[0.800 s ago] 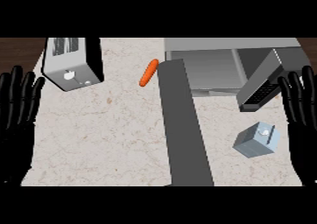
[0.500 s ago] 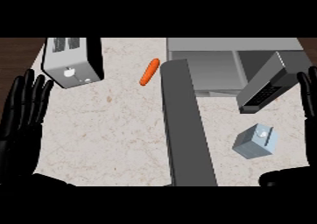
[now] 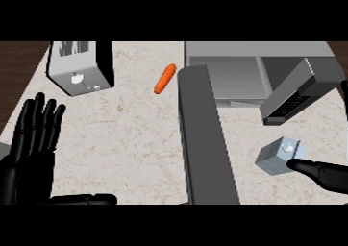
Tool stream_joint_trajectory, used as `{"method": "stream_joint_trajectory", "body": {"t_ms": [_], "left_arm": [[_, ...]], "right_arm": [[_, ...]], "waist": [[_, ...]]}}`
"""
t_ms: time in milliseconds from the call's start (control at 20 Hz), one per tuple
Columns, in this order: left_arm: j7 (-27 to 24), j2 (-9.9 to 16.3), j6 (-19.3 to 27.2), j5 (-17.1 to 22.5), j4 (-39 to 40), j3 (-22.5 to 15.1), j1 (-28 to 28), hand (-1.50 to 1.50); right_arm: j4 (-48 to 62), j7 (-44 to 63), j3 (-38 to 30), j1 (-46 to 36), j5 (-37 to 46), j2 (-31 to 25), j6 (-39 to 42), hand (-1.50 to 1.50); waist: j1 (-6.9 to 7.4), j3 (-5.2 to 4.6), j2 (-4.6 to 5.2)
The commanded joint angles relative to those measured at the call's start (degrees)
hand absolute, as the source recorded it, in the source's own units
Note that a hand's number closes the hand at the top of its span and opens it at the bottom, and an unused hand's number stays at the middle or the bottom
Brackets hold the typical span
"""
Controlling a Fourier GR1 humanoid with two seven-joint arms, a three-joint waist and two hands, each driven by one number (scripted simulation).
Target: Pick up the milk, place it into the microwave and close the microwave
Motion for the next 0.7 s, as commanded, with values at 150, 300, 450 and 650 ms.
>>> {"method": "stream_joint_trajectory", "body": {"t_ms": [150,300,450,650], "left_arm": [[0.05,-0.56,0.93,-1.83,-6.49,-4.33,7.82,-1.50],[0.43,-0.57,2.86,-3.65,-5.08,-5.50,5.81,-1.50],[-5.72,-0.59,2.24,-0.86,-1.06,-5.46,8.47,-1.50],[2.78,-0.18,2.19,-3.78,-9.24,-7.06,7.14,-1.50]], "right_arm": [[5.99,-2.00,-1.01,-0.09,1.88,-0.20,-0.37,-1.50],[6.74,-3.45,-3.69,2.87,-0.90,-1.57,2.62,-1.50],[11.60,-11.35,-1.59,7.54,1.39,1.74,4.01,-1.50],[13.29,-12.92,1.58,8.37,4.95,4.39,1.92,-1.50]], "waist": [[0.23,-0.03,0.00],[-0.01,-0.02,0.01],[0.02,-0.03,0.04],[-0.03,-0.01,0.02]]}}
